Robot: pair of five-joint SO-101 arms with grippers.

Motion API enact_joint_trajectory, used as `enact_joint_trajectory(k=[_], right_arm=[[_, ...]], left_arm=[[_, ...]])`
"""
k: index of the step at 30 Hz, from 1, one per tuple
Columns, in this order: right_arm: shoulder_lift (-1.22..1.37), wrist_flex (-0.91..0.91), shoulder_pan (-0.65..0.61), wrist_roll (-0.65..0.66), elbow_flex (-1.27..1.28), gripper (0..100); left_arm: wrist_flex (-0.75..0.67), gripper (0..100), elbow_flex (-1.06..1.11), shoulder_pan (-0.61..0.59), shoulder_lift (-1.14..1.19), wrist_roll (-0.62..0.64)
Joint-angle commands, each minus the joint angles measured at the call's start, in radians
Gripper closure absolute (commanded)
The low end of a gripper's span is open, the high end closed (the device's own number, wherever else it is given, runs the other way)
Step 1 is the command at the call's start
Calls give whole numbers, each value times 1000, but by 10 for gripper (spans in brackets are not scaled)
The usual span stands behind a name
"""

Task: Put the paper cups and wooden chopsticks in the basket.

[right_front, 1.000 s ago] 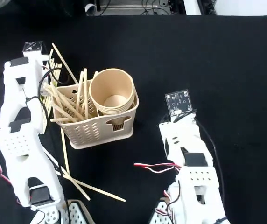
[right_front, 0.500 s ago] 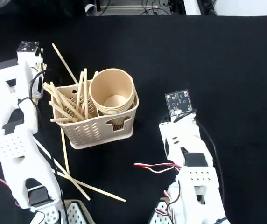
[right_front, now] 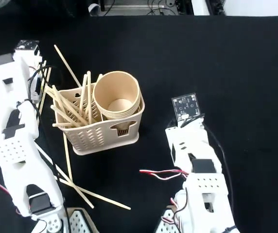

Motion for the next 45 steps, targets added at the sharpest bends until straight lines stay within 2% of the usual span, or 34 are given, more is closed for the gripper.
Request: enact_joint_trajectory(k=[1,5,10,15,21,23,30,33,37,43,45], right_arm=[[4,8,8,8,-13,986],[4,8,8,8,-13,986],[4,8,8,8,-13,986],[4,6,8,8,-13,986],[4,6,8,8,-13,986],[4,6,8,8,-13,986],[4,6,8,8,-13,986],[4,6,8,8,-13,986],[4,6,8,8,-13,986],[4,3,8,3,-13,986],[4,3,8,3,-13,986]], left_arm=[[123,971,-159,-18,-21,-3],[269,971,-321,-22,-21,57],[272,971,-395,-90,-84,196],[272,971,-243,-142,-267,281],[264,971,50,-131,-667,311],[215,971,145,-116,-809,313],[-150,971,618,-93,-1289,319],[-319,971,849,-53,-1513,371],[-575,971,1129,27,-1847,425],[-1040,971,1488,183,-2312,516],[-1140,971,1570,248,-2420,514]])
